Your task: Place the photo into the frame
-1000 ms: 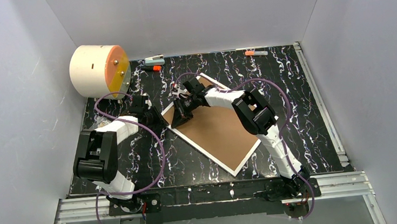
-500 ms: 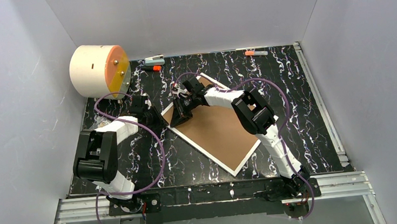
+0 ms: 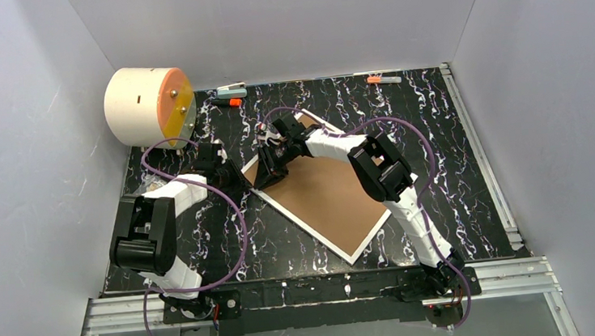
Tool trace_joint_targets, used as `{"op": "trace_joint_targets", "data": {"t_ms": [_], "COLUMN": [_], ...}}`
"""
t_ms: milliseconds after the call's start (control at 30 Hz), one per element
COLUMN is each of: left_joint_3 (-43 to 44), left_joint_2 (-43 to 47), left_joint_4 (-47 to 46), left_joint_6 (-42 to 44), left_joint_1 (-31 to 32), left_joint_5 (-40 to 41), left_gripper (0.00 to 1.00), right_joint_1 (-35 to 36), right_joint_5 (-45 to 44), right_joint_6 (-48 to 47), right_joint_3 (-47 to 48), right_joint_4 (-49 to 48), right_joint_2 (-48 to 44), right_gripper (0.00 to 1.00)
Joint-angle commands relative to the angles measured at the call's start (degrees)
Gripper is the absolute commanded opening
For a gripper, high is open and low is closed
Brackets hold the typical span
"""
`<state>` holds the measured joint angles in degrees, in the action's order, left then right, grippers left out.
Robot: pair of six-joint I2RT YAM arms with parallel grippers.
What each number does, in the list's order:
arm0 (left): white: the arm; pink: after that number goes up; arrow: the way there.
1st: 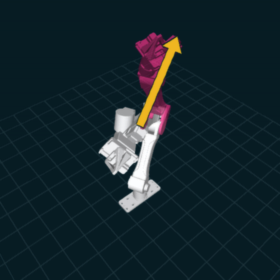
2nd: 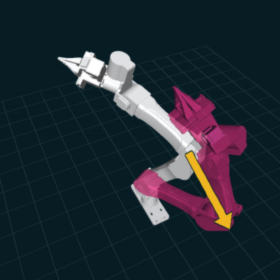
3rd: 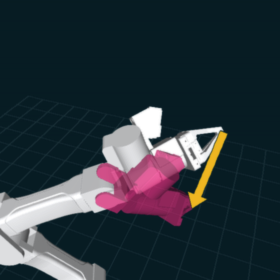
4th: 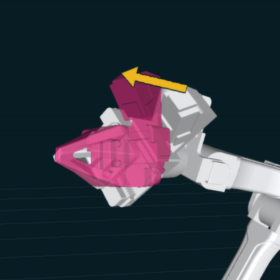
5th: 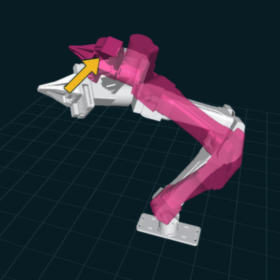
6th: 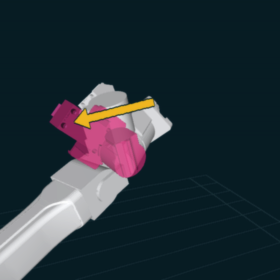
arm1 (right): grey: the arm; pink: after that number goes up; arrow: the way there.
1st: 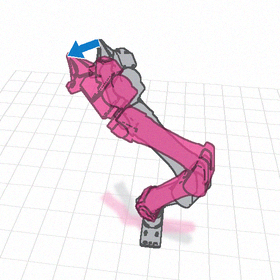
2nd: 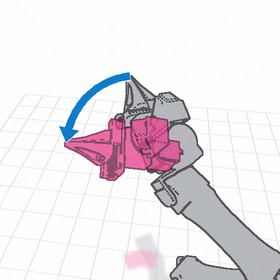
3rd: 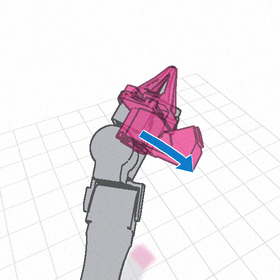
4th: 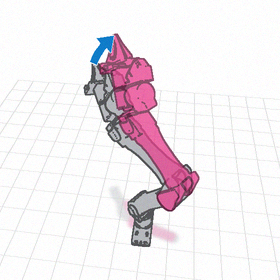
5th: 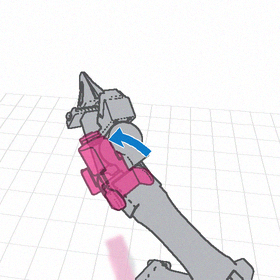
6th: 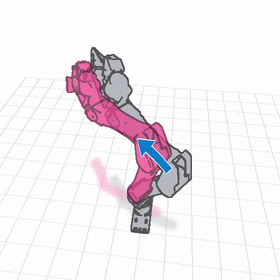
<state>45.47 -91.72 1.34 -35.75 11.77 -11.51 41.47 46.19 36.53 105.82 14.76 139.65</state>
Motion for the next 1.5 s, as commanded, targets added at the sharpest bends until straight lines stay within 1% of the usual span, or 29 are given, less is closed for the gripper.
{"op": "trace_joint_targets", "data": {"t_ms": [0,233,367,600,867,1000,1033,1100,1133,1167,1233,1333,1400,1467], "left_joint_3": [-1.3,-1.8,-2.0,-2.1,-1.7,-1.6,-1.7,-2.5,-2.8,-2.9,-2.5,-0.7,1.3,3.9], "left_joint_2": [-2.1,-2.0,-2.1,-2.4,-2.9,-2.6,-2.6,-2.1,-2.0,-2.2,-3.0,-5.4,-7.4,-10.6], "left_joint_4": [5.1,5.4,5.4,5.2,5.2,4.3,3.8,1.6,0.2,-0.8,-2.7,-4.2,-5.5,-6.7], "left_joint_6": [2.7,2.6,2.6,2.5,2.4,2.2,2.2,2.2,2.3,2.4,2.3,1.7,1.0,0.4], "left_joint_1": [-0.3,-0.3,-0.3,-0.3,-0.3,-0.3,-0.3,-0.3,-0.3,-0.3,-0.3,-0.3,-0.3,-0.3], "left_joint_5": [5.0,5.9,6.0,5.4,5.2,4.2,3.8,2.2,0.6,-0.3,-1.7,-3.8,-5.6,-7.4], "left_gripper": [0.17,0.16,0.16,0.16,0.16,0.20,0.24,0.39,0.45,0.47,0.49,0.49,0.49,0.46], "right_joint_1": [-2.7,-3.5,-4.5,-4.6,-4.8,-6.1,-6.7,-8.9,-9.9,-11.2,-14.0,-18.2,-19.2,-19.2], "right_joint_5": [-14.8,-17.2,-16.6,-18.1,-20.6,-20.1,-20.3,-21.9,-22.7,-23.3,-24.4,-24.1,-24.5,-24.8], "right_joint_6": [-5.8,-6.1,-5.9,-6.2,-6.9,-6.9,-6.9,-7.2,-7.3,-7.4,-7.4,-8.0,-10.2,-12.2], "right_joint_3": [-0.7,-2.6,-4.5,-4.9,-4.7,-4.1,-4.4,-5.5,-6.9,-8.0,-10.1,-13.2,-14.2,-15.0], "right_joint_4": [8.8,9.3,8.3,8.9,9.1,7.9,7.1,5.8,4.8,3.8,3.3,3.2,4.6,6.4], "right_joint_2": [3.7,4.0,4.1,5.1,2.6,-3.2,-5.3,-9.8,-12.1,-14.2,-17.9,-22.4,-24.2,-25.5], "right_gripper": [0.35,0.37,0.40,0.43,0.46,0.47,0.47,0.47,0.47,0.47,0.47,0.49,0.49,0.50]}}
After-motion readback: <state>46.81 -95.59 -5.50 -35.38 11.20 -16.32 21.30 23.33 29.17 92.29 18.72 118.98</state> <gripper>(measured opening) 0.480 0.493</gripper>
